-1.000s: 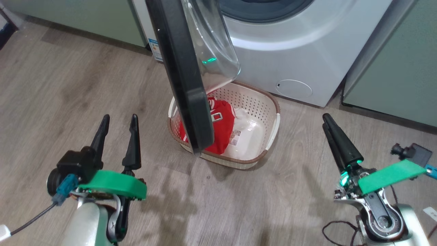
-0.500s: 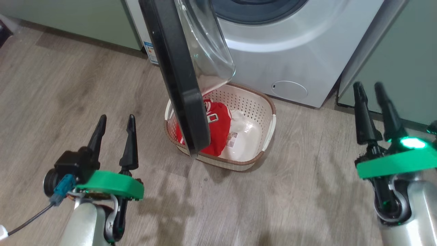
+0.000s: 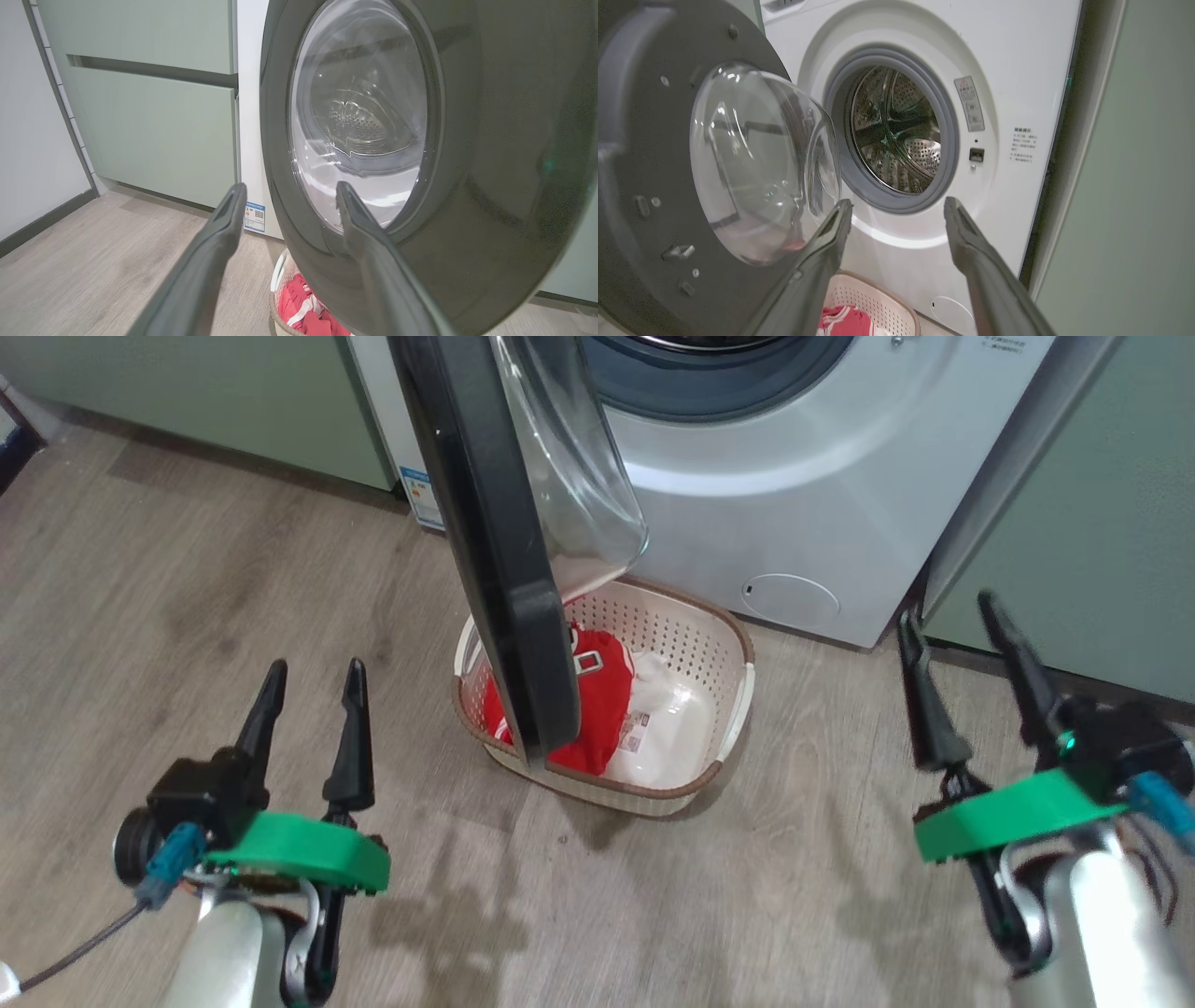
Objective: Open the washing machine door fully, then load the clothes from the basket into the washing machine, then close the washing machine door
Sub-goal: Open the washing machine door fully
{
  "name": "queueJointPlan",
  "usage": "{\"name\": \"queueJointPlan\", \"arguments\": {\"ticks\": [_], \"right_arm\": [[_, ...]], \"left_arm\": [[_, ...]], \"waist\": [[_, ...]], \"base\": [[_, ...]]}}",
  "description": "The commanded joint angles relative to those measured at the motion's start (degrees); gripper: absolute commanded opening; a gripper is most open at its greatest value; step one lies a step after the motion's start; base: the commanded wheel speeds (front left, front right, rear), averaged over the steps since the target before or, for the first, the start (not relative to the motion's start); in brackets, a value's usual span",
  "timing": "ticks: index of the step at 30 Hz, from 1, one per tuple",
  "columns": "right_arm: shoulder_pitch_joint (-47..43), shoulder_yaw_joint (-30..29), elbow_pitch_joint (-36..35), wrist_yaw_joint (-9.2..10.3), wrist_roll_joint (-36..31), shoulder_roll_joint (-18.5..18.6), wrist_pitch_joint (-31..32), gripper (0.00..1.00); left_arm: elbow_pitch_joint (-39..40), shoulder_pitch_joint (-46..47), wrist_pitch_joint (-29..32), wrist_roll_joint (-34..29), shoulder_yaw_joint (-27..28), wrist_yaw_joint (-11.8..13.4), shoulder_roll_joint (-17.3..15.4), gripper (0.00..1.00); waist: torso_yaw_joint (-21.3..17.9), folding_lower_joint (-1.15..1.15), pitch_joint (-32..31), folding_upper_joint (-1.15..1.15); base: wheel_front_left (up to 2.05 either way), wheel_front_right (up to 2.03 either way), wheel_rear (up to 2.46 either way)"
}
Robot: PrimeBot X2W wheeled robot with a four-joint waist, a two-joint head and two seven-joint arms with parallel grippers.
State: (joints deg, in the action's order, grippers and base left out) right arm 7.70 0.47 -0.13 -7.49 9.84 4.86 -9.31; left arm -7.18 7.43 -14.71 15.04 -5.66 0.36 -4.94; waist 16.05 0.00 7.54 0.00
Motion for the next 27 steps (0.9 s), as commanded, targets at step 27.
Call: {"name": "queueJointPlan", "arguments": {"ticks": [27], "right_arm": [[-0.93,3.84,8.43,0.0,-4.09,-1.85,-4.79,1.0]], "left_arm": [[1.82,-0.52,0.27,0.15,0.51,1.52,-2.26,1.0]], "waist": [[0.0,0.0,-1.61,0.0]], "base": [[0.0,0.0,0.0]]}}
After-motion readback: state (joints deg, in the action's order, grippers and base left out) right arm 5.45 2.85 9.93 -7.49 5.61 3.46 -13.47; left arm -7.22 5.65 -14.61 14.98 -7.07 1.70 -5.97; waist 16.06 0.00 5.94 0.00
